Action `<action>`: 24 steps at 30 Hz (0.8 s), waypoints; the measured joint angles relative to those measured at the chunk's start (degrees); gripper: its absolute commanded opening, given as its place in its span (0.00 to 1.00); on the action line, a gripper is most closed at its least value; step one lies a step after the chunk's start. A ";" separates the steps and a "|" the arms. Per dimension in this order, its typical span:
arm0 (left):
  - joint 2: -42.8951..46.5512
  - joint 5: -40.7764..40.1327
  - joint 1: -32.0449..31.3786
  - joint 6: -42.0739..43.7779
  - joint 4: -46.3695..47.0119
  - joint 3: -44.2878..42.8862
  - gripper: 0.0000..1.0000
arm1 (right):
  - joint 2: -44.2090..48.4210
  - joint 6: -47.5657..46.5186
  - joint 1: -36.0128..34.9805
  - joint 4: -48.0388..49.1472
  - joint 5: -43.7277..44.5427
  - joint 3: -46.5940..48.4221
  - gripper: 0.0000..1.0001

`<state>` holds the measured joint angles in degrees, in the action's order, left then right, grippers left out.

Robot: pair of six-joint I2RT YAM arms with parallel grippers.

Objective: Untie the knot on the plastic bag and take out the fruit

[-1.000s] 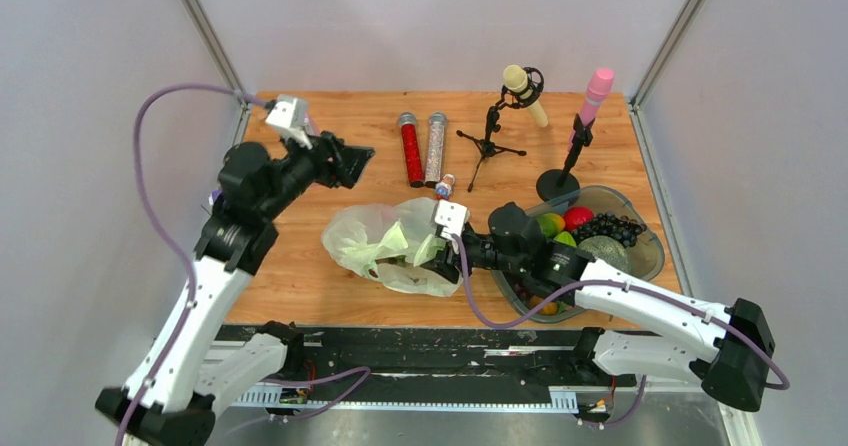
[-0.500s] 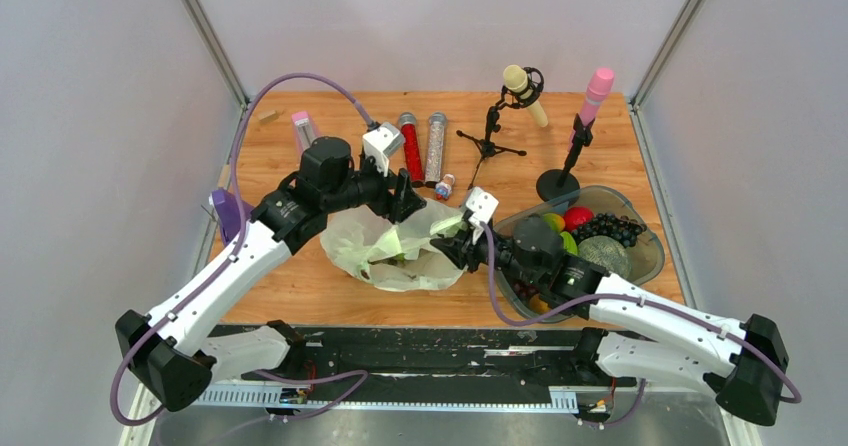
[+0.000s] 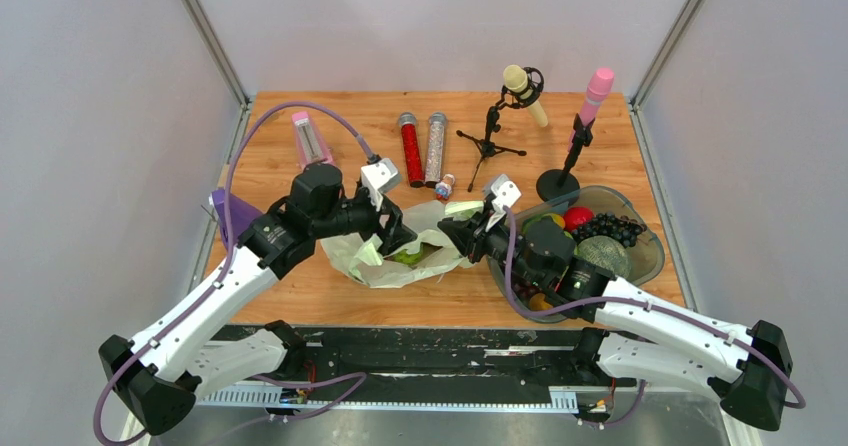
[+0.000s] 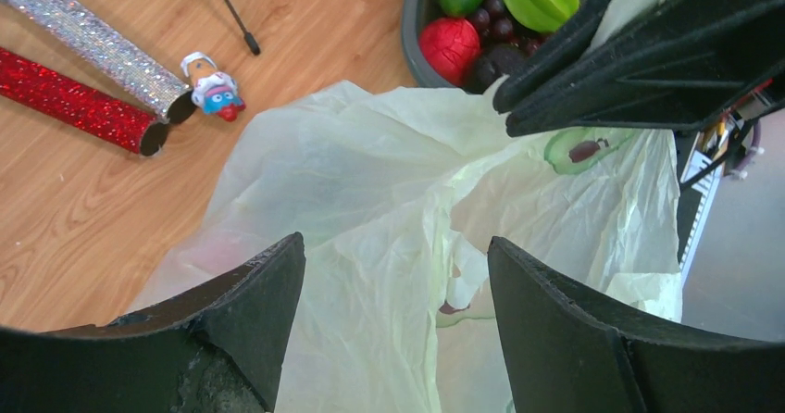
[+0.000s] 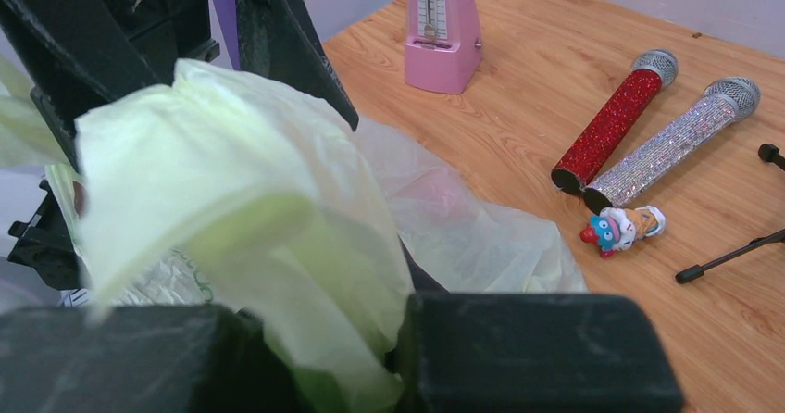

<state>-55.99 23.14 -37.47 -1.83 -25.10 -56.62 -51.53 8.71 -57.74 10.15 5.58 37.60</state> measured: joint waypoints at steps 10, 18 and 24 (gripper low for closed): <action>-2.21 -1.64 -5.35 3.54 -1.25 0.35 0.81 | 0.76 0.28 0.00 0.07 0.04 -0.17 0.14; -4.55 -8.48 -8.41 4.13 -2.97 0.50 0.81 | 2.21 0.68 0.00 0.37 -0.02 -0.59 0.16; -5.38 -14.16 -9.70 3.43 -2.80 0.90 0.75 | 4.09 1.20 0.00 1.14 -0.02 -1.73 0.17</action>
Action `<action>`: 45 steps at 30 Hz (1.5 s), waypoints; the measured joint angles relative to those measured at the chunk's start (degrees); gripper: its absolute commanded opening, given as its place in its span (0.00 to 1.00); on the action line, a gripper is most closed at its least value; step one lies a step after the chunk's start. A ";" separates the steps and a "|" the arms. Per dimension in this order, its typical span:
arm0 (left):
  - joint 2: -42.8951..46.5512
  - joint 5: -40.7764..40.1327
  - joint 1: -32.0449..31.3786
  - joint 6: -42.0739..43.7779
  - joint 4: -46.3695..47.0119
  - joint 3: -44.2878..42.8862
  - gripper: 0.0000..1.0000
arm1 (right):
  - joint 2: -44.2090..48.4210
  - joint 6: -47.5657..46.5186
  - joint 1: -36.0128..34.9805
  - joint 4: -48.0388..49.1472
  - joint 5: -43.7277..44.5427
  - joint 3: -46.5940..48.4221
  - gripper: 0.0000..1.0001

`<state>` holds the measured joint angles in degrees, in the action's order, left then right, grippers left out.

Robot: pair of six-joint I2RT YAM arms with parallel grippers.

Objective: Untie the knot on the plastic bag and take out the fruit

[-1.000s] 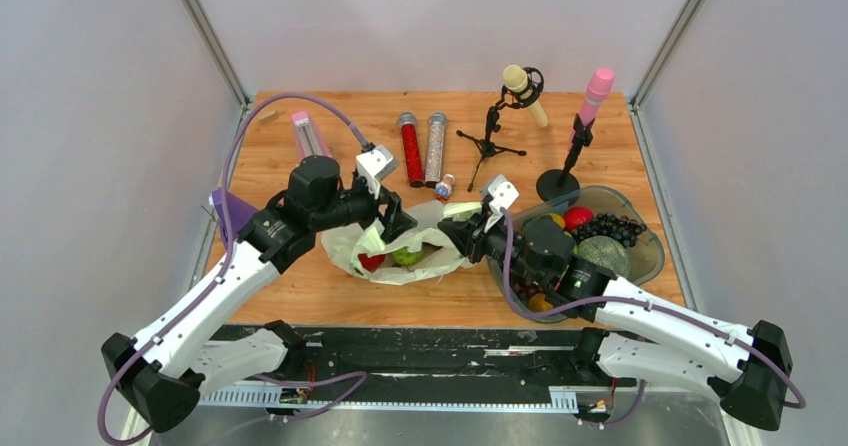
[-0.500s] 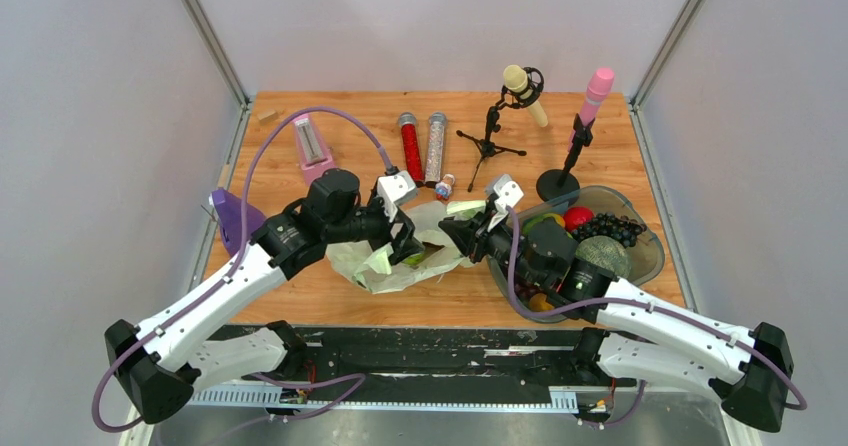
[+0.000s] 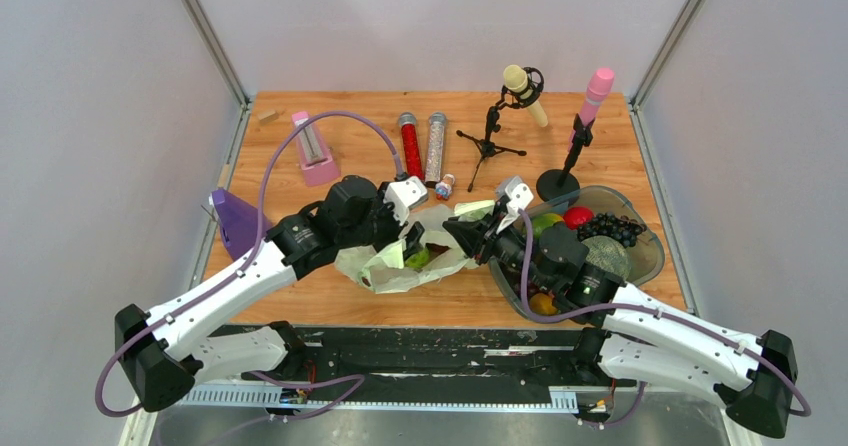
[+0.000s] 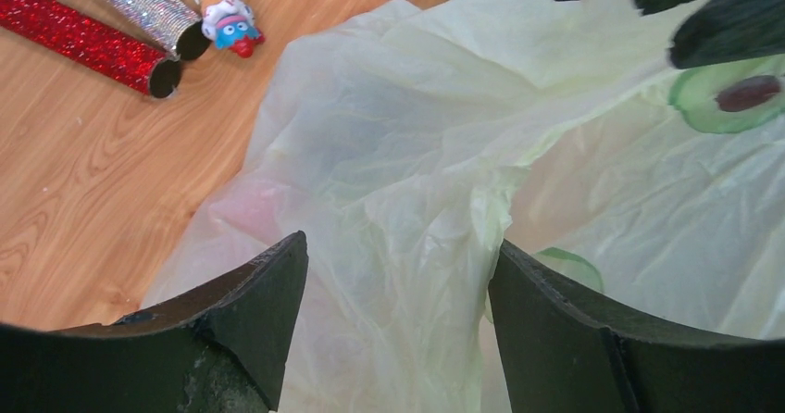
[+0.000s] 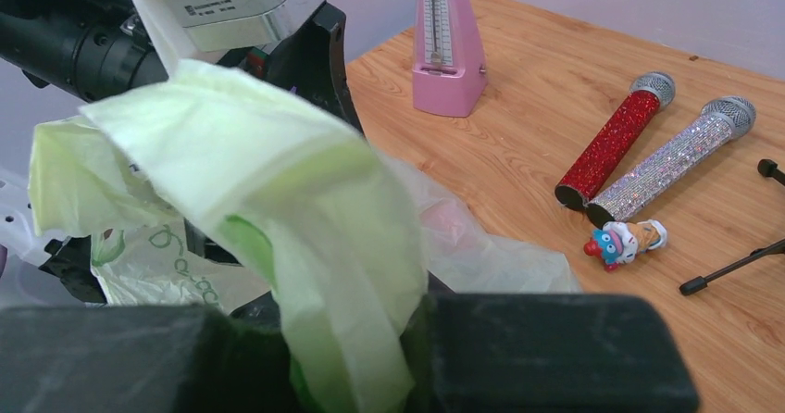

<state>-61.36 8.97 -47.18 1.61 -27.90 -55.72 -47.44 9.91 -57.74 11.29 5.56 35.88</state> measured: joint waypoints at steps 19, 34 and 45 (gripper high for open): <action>-2.49 -8.81 -0.87 -5.01 2.54 1.86 0.00 | 4.57 -1.51 0.00 -2.54 0.02 0.00 0.78; -3.48 -11.82 -0.87 -5.22 3.74 -2.34 0.00 | 11.52 -31.06 -0.31 -12.37 -22.47 9.79 0.90; -6.38 -12.00 -0.85 -5.14 3.21 -4.81 0.00 | -3.54 -45.51 -13.77 -17.44 -24.24 10.56 0.85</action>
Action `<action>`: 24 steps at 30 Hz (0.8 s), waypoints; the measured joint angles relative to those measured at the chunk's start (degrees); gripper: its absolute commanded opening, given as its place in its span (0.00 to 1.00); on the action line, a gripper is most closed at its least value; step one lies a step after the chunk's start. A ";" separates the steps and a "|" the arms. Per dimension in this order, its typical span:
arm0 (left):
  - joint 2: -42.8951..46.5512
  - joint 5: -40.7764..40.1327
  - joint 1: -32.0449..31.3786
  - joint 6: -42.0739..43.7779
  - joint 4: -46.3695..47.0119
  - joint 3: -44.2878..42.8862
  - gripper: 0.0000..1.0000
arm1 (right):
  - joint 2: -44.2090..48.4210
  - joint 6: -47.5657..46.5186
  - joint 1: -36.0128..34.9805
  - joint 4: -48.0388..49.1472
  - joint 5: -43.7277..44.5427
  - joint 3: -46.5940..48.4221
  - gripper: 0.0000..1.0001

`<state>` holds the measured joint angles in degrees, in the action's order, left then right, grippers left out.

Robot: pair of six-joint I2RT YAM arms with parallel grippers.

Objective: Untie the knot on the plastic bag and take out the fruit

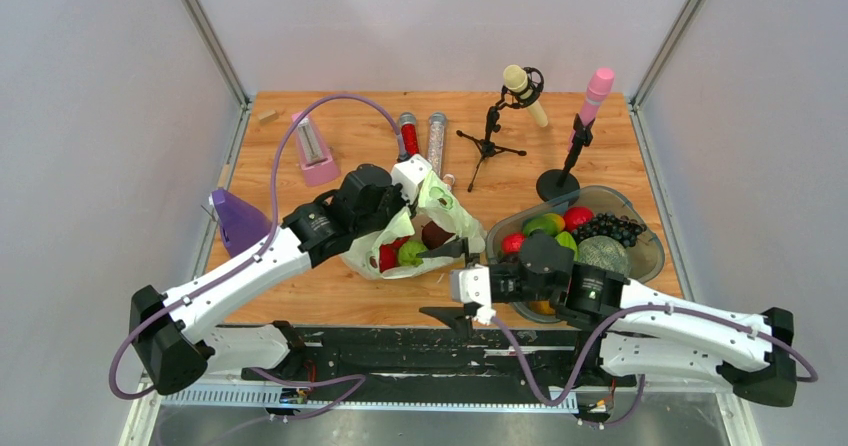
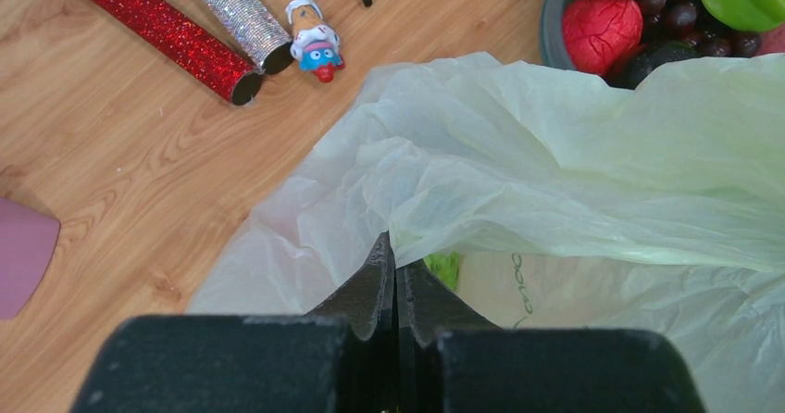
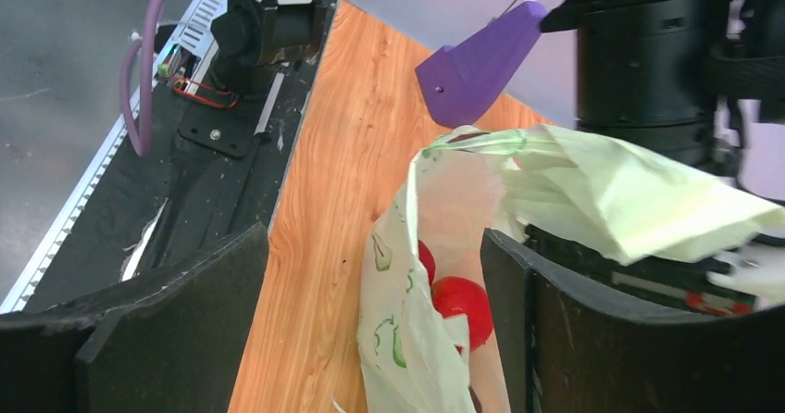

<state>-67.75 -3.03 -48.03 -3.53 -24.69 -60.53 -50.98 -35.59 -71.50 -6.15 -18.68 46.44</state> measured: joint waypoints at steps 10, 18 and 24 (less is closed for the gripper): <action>0.07 0.22 0.55 0.09 -0.02 -0.09 0.00 | -10.47 -3.06 -1.84 -0.07 9.33 0.02 0.48; 2.51 1.14 5.95 -1.51 0.31 -0.07 0.00 | -11.72 2.43 -1.84 0.02 10.97 -0.04 0.06; 3.96 0.04 10.64 -4.13 0.70 -0.26 0.00 | -11.72 6.25 -1.84 4.72 13.33 -2.95 0.01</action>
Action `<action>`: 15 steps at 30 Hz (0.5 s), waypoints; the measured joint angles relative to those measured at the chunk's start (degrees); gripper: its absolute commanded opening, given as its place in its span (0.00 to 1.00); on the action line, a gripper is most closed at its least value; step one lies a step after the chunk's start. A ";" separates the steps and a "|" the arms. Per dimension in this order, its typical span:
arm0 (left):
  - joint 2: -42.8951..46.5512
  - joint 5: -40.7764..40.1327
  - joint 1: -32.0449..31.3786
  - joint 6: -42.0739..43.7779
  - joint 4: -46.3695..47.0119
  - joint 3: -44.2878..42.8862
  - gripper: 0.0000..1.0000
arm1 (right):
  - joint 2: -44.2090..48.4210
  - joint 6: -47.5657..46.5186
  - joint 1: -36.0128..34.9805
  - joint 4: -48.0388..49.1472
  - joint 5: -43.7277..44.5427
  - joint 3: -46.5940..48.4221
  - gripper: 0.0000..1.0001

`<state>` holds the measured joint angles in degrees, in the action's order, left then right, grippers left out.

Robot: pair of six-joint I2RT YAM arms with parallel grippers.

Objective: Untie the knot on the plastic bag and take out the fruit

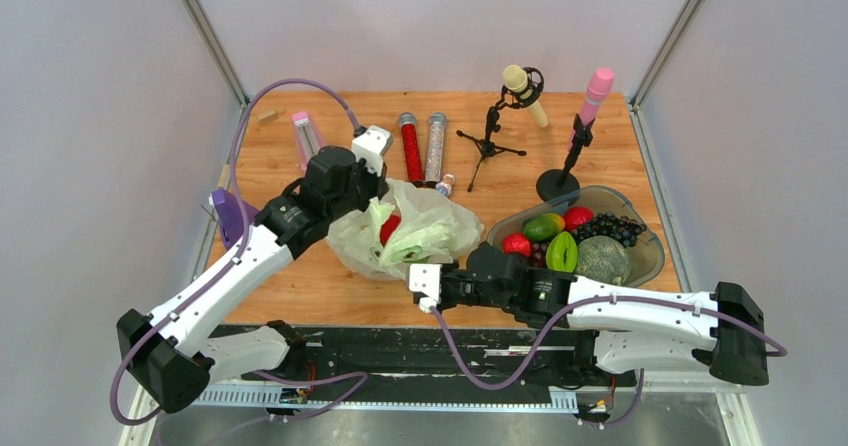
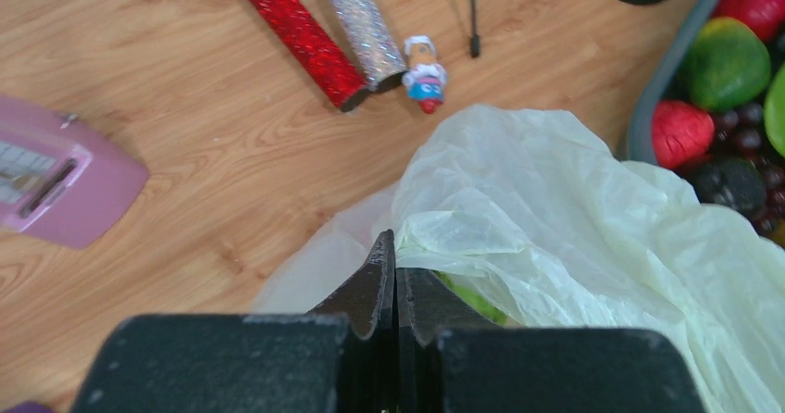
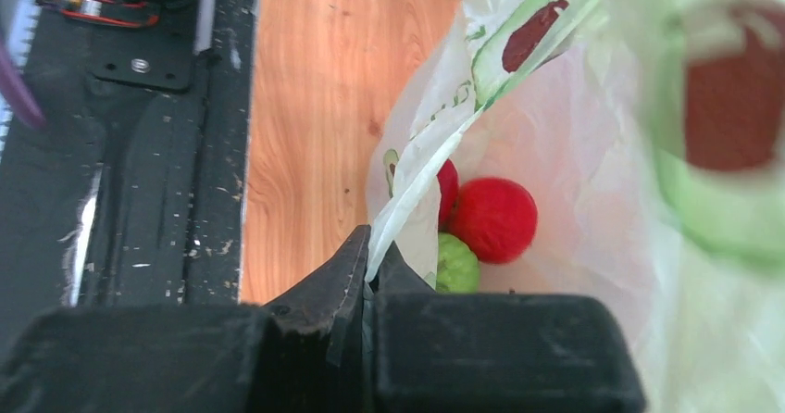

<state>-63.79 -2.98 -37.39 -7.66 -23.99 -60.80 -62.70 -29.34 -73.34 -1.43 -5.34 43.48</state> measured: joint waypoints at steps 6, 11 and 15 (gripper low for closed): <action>-0.09 -1.64 5.60 -1.66 -0.74 -4.44 0.00 | 0.07 2.14 1.05 3.19 7.17 -1.86 0.00; -0.57 -2.71 7.91 -1.66 -0.70 -9.35 0.00 | 1.14 6.45 4.74 4.83 8.74 -3.41 0.00; -1.55 -3.28 9.05 -1.64 -0.76 -11.43 0.00 | 1.66 10.27 7.08 5.22 8.96 -5.38 0.00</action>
<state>-65.34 -6.26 -28.34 -9.30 -24.75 -72.23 -61.04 -19.07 -66.26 3.79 3.62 38.11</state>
